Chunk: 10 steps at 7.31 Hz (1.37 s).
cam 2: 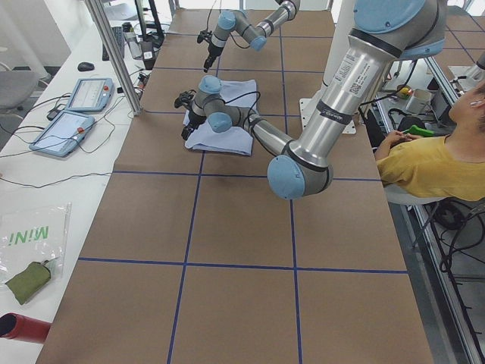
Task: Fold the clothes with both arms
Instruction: 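Release the hem and move the left gripper to the shirt's side edge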
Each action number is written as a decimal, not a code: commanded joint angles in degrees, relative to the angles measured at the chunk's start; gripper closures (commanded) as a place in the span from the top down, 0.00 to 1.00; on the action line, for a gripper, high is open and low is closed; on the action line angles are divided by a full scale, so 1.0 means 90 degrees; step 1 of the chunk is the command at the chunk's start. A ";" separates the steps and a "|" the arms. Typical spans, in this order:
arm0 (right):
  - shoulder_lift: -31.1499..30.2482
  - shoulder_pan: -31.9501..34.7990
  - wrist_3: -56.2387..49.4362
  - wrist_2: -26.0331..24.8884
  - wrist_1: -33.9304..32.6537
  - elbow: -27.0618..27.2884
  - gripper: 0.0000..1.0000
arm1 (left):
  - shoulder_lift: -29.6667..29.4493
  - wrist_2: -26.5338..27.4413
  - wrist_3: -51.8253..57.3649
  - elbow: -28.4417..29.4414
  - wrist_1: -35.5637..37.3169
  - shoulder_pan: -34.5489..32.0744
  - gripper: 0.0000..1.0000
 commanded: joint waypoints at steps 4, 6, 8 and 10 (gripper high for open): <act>-0.0033 0.0000 0.0074 -0.0068 0.0001 0.0137 1.00 | 0.1801 -0.0122 -0.1769 -0.0679 -0.2382 0.1242 1.00; -0.0033 -0.0009 0.0074 -0.0078 0.0001 0.0158 1.00 | 0.1842 0.0063 -0.2181 -0.0767 -0.2415 0.1508 0.99; -0.0033 -0.0077 0.0093 -0.0175 0.0001 0.0167 1.00 | 0.2113 0.0064 -0.2182 -0.0981 -0.2425 0.1663 0.62; -0.0033 -0.0097 0.0093 -0.0214 0.0001 0.0158 1.00 | 0.2543 0.0074 -0.2182 -0.1410 -0.2425 0.1859 0.43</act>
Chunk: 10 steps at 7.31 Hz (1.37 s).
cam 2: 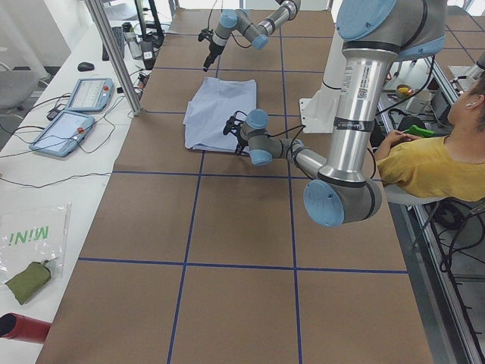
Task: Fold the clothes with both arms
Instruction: 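Release the hem and move the left gripper to the shirt's side edge, then grasp the side edge of the folded shirt with the left gripper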
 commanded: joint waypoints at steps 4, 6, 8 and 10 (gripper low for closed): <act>0.0000 -0.0057 0.0011 -0.0089 0.0000 -0.0006 1.00 | 0.0362 -0.0004 -0.0013 -0.0384 -0.0002 0.0317 0.26; 0.0000 -0.0086 0.0002 -0.0089 0.0000 -0.0006 1.00 | 0.0314 0.0005 -0.0003 -0.0287 -0.0002 0.0317 0.28; 0.0000 -0.0115 0.0011 -0.0109 0.0000 0.0003 1.00 | 0.0333 0.0005 0.0007 -0.0257 0.0008 0.0317 0.28; 0.0000 -0.0135 0.0011 -0.0138 0.0000 0.0003 1.00 | 0.0362 0.0005 0.0007 -0.0257 0.0018 0.0317 0.28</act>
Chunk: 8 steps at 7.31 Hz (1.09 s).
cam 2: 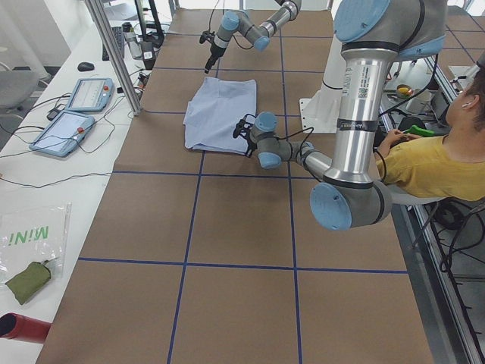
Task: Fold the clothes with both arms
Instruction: 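Grasp the side edge of the folded shirt with the left gripper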
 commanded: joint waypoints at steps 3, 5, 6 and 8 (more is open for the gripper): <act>0.0000 -0.0019 0.0030 -0.0021 -0.0004 0.0002 1.00 | -0.0042 0.0000 0.0000 0.0062 0.0037 0.0000 0.28; 0.0000 -0.0028 0.0030 -0.0021 -0.0004 0.0002 1.00 | -0.0043 0.0000 0.0020 0.0072 0.0047 -0.0010 0.36; 0.0000 -0.0028 0.0039 -0.0021 0.0005 0.0002 1.00 | -0.0043 0.0000 0.0030 0.0072 0.0047 -0.0010 0.37; 0.0000 -0.0038 0.0030 -0.0021 0.0005 0.0002 1.00 | -0.0130 -0.0010 0.0040 0.0082 0.0047 -0.0010 0.27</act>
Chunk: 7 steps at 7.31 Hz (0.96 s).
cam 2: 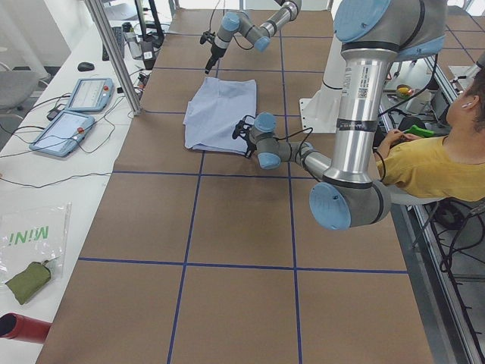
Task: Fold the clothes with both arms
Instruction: 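Grasp the side edge of the folded shirt with the left gripper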
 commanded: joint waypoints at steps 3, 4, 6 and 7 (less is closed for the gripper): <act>0.0000 0.0003 -0.0003 0.0000 0.0005 -0.0010 1.00 | -0.0132 -0.0008 0.0015 0.0017 0.0000 -0.0011 0.00; 0.0000 -0.0006 -0.0003 0.0000 0.0005 0.0000 1.00 | -0.0064 -0.0008 0.0034 0.0017 -0.0038 -0.0040 0.00; 0.0000 -0.0006 0.0007 0.0000 0.0005 0.0000 1.00 | 0.0141 -0.0018 0.0035 -0.0061 -0.0078 -0.0069 0.00; 0.0000 -0.0006 0.0007 -0.0010 -0.0004 0.0000 1.00 | 0.0277 -0.0018 0.0035 -0.0100 -0.0175 -0.0069 0.00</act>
